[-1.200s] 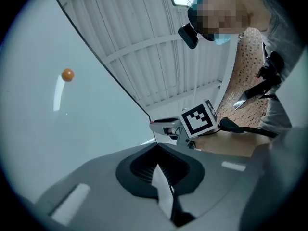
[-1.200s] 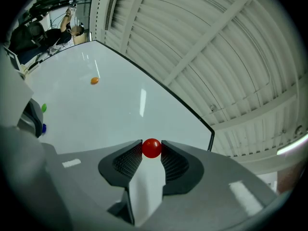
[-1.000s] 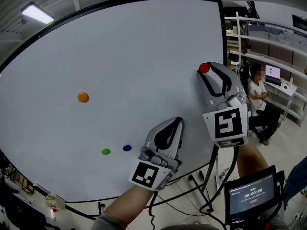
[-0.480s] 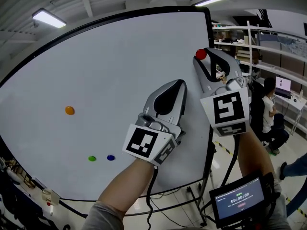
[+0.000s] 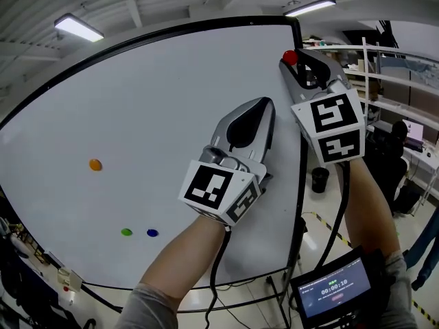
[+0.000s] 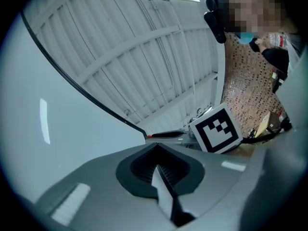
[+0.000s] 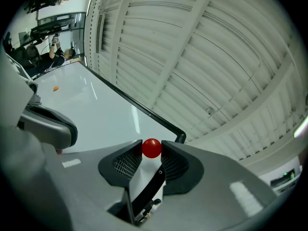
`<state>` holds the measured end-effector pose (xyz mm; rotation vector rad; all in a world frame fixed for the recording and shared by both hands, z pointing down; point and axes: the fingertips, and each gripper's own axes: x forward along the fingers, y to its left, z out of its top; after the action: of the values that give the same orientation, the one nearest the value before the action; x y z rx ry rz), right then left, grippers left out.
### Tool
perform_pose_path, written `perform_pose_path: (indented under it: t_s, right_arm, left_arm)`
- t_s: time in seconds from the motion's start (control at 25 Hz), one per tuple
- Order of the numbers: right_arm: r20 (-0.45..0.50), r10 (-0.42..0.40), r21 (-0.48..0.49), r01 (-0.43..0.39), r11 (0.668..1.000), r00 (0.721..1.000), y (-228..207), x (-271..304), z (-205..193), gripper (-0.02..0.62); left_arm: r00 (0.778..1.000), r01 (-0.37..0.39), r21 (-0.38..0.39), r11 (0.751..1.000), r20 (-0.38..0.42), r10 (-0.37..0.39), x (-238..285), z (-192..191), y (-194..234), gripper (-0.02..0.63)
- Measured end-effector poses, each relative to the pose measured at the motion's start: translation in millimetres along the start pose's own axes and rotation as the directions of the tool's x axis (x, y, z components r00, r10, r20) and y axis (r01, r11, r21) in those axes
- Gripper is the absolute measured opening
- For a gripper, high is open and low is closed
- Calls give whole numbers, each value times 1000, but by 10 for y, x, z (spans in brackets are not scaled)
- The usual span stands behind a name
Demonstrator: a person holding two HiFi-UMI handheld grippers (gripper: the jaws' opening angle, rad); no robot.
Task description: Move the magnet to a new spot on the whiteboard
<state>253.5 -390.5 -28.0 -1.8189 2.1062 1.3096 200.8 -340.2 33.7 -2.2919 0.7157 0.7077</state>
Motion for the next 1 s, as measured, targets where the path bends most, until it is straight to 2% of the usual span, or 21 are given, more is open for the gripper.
perform_pose_path:
  t_s: [0.4,0.72,1.0]
  right_arm:
    - [-62,56,56,-52,997,997,31,45,-306,129]
    - [-88,96,62,-90,994,991,68,104,-362,129]
    - [-97,92,52,-87,995,991,127,119,-373,132]
  left_arm:
    - [1000,1,-10,1000,-1,-1,91,-88,31,1]
    - [1000,6,-13,1000,-2,-6,120,-109,6,2]
    - [1000,7,-17,1000,-2,-7,53,-125,45,0]
